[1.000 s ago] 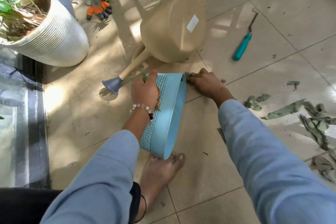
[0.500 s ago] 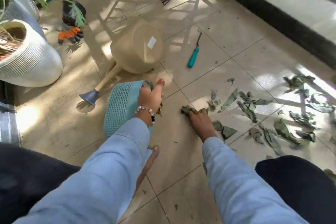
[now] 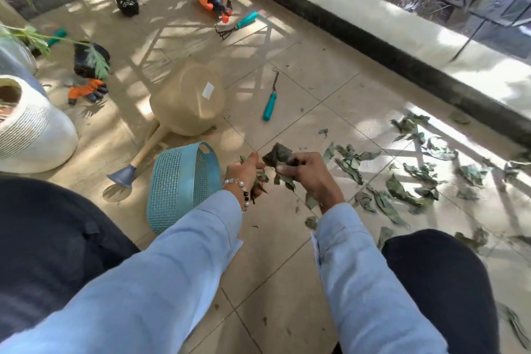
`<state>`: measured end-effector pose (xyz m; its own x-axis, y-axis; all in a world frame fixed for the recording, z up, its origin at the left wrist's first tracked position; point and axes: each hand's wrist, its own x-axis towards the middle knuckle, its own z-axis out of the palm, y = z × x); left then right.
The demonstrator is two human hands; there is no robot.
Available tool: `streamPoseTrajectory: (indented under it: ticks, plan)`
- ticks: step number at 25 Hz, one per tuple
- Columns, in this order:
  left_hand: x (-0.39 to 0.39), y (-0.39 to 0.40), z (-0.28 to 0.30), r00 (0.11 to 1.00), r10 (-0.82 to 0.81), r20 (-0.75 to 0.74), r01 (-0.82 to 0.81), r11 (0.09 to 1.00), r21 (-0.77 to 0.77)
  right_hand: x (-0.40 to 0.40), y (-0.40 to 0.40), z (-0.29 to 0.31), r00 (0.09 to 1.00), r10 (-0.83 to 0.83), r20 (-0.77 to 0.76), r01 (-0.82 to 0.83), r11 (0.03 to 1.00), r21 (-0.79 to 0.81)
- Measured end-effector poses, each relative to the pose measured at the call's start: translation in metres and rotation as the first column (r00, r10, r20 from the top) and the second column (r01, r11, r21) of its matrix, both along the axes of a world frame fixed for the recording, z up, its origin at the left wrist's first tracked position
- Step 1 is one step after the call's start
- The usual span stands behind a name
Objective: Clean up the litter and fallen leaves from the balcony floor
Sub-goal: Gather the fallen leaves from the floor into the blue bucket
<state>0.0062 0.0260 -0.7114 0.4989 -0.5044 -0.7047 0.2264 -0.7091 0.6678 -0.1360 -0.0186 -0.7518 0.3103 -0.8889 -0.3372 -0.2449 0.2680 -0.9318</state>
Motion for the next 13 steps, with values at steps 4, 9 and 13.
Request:
streamPoseTrajectory:
  ticks: [4, 9, 13]
  plan:
    - [-0.019, -0.012, 0.019, 0.919, 0.059, -0.391, -0.041, 0.998, 0.055, 0.022, 0.018, 0.045, 0.951, 0.087, -0.296, -0.160, 0.960, -0.231]
    - [-0.024, -0.019, 0.017, 0.941, 0.233, -0.244, -0.260, 0.962, -0.084, 0.041, 0.047, 0.056, 0.966, 0.163, -0.202, -0.219, 0.929, -0.297]
    - [-0.017, -0.010, 0.002, 0.929, 0.297, -0.219, -0.315, 0.948, -0.050, 0.027, 0.047, 0.033, 0.813, 0.338, -0.475, -0.491, 0.836, -0.244]
